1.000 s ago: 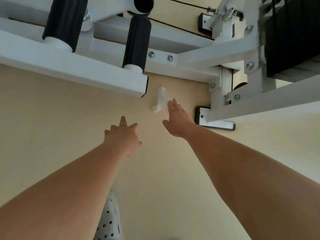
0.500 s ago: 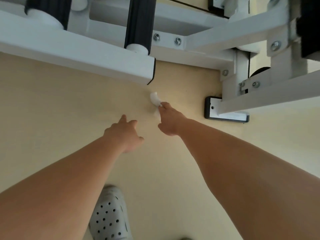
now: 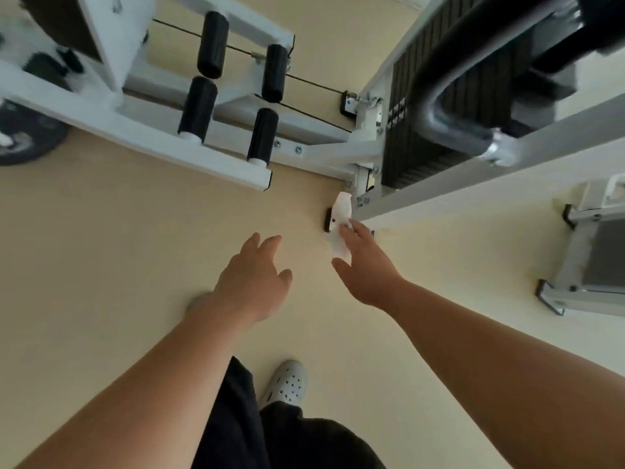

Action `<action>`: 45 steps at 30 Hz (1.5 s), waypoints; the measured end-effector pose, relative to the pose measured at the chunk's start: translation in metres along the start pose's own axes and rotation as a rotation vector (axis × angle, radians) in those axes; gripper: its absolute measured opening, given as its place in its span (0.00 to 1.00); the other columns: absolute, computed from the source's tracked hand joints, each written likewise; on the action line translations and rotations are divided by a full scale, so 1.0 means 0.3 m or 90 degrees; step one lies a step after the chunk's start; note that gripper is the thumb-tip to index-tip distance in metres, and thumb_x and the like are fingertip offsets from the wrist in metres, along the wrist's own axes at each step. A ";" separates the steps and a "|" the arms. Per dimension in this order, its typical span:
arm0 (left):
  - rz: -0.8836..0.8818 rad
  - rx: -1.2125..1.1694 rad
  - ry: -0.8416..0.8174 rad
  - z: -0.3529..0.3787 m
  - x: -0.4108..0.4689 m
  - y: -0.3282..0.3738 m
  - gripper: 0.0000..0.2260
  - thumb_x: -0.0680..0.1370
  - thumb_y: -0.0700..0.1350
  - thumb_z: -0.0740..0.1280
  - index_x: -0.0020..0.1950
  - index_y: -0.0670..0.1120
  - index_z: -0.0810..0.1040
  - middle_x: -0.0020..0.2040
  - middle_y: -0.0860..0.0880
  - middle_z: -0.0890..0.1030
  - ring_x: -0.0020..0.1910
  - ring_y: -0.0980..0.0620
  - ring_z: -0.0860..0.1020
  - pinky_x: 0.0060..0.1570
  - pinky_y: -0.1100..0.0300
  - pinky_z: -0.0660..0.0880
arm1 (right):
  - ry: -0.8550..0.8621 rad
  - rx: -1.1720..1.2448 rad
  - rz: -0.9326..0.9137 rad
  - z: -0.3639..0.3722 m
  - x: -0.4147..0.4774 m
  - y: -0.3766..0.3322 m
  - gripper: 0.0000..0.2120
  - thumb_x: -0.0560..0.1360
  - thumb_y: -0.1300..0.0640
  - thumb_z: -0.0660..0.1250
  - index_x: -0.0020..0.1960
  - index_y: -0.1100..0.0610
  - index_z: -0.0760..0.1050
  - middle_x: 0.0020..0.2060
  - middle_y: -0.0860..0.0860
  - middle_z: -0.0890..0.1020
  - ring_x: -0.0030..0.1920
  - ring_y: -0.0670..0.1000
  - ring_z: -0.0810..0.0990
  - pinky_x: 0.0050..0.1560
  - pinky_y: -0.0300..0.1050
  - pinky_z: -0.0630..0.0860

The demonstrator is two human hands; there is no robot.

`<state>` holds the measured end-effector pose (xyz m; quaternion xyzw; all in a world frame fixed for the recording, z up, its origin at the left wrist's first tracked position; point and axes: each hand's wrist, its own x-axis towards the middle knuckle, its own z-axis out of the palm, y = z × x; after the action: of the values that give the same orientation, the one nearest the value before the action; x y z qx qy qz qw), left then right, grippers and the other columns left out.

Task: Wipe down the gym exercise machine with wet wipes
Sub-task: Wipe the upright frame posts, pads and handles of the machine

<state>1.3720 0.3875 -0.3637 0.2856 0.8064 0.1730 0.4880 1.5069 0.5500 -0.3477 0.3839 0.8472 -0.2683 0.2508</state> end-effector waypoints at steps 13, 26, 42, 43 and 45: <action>0.234 -0.438 0.034 -0.319 -0.926 0.886 0.20 0.85 0.45 0.62 0.75 0.61 0.70 0.67 0.57 0.78 0.63 0.63 0.77 0.63 0.58 0.74 | 0.302 0.195 -0.274 -0.783 -1.031 -0.151 0.16 0.82 0.59 0.63 0.67 0.55 0.80 0.66 0.45 0.76 0.61 0.45 0.78 0.60 0.31 0.72; 0.428 -0.227 -0.176 -0.411 -0.906 1.525 0.22 0.79 0.47 0.63 0.74 0.58 0.72 0.64 0.58 0.80 0.65 0.55 0.77 0.66 0.54 0.71 | 0.757 0.405 -0.036 -1.154 -1.158 0.058 0.10 0.75 0.64 0.74 0.52 0.52 0.82 0.48 0.43 0.79 0.49 0.36 0.78 0.50 0.26 0.69; 0.556 0.436 0.865 -0.373 -0.894 1.994 0.35 0.73 0.45 0.69 0.79 0.41 0.65 0.81 0.40 0.58 0.81 0.37 0.54 0.75 0.32 0.53 | 0.825 0.650 -0.312 -1.802 -1.021 0.396 0.10 0.80 0.63 0.67 0.59 0.53 0.78 0.53 0.46 0.78 0.56 0.40 0.76 0.56 0.28 0.69; 0.539 0.453 0.878 -0.368 -0.888 1.991 0.35 0.73 0.43 0.69 0.79 0.41 0.63 0.82 0.40 0.57 0.81 0.37 0.53 0.76 0.32 0.52 | 0.821 0.652 -0.358 -1.823 -1.010 0.371 0.10 0.80 0.65 0.66 0.59 0.54 0.78 0.55 0.47 0.78 0.57 0.40 0.76 0.57 0.29 0.69; 0.508 0.478 0.882 -0.364 -0.885 1.984 0.37 0.72 0.40 0.68 0.80 0.43 0.61 0.82 0.42 0.55 0.81 0.38 0.52 0.75 0.30 0.51 | 0.757 0.689 -0.454 -1.837 -0.996 0.318 0.12 0.82 0.64 0.62 0.64 0.56 0.76 0.63 0.48 0.78 0.65 0.42 0.75 0.66 0.39 0.72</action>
<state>1.5445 0.6828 0.2018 0.5182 0.7648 0.1886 -0.3332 1.6342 0.8061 0.2181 0.2385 0.6635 -0.4510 -0.5472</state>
